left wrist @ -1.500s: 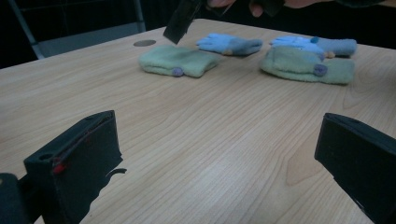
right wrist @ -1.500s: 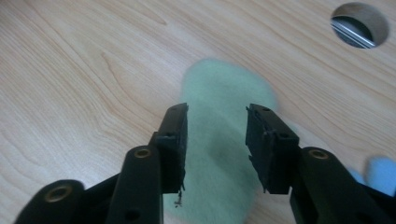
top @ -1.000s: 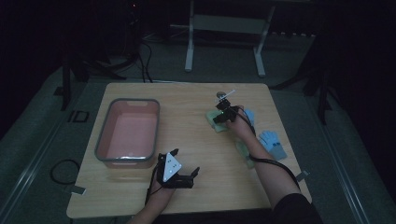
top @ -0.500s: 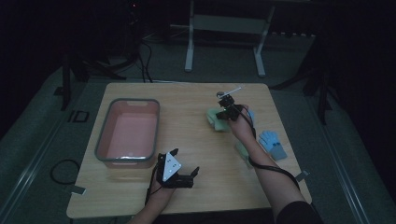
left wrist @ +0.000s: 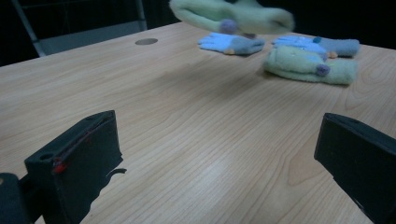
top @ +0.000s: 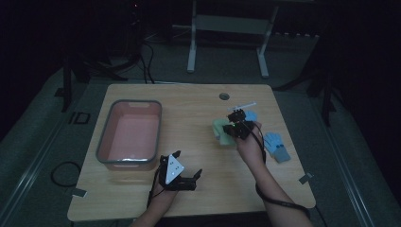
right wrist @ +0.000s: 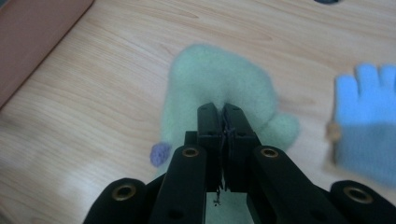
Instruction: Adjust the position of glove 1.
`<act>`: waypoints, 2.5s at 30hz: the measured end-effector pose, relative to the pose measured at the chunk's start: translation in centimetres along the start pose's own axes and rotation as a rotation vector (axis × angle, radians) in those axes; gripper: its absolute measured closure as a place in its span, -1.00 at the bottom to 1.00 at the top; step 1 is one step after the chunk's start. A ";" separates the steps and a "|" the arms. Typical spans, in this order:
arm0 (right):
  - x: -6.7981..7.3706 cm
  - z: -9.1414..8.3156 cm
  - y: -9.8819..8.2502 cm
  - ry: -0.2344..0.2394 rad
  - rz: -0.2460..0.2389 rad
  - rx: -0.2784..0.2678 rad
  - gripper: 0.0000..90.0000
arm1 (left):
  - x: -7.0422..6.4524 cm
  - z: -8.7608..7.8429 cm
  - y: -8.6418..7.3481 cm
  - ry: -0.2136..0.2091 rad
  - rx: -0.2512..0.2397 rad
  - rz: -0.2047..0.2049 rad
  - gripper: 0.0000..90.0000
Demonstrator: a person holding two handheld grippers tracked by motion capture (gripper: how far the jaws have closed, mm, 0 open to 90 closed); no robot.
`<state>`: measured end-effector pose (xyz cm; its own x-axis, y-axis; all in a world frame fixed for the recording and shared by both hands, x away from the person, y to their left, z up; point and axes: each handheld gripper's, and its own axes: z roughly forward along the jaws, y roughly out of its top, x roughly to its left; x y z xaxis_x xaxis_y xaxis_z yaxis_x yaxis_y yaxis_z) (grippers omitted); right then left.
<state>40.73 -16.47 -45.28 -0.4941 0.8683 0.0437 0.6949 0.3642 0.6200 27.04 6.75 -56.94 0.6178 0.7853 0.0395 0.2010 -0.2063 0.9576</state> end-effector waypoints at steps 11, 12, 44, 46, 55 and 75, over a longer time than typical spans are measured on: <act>3.0 -0.3 -4.6 0.030 0.080 0.003 0.94 | 0.1 0.0 0.0 0.001 -0.004 -0.011 -0.99; 3.5 -0.2 -5.0 0.018 0.073 -0.001 0.94 | 0.1 0.0 0.0 0.002 -0.004 -0.009 -0.99; 2.1 1.3 -6.9 0.024 -0.052 -0.053 0.43 | 0.1 0.0 0.0 -0.008 0.007 -0.017 -0.99; 1.2 0.8 -6.9 0.034 -0.087 -0.049 0.45 | 0.2 0.0 0.0 -0.009 0.008 -0.021 -0.99; -3.5 -1.1 -8.3 0.046 -0.157 -0.065 0.44 | 0.0 0.1 0.0 -0.006 0.009 -0.015 -0.99; -10.8 -0.7 -9.6 0.087 -0.237 -0.061 0.39 | -0.2 0.1 0.1 0.009 0.017 0.003 -0.99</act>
<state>39.00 -29.59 -51.19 -0.6845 0.7278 -0.0427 0.5230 0.5309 0.6668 27.03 6.55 -56.91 0.6116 0.7899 0.0445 0.2128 -0.2184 0.9524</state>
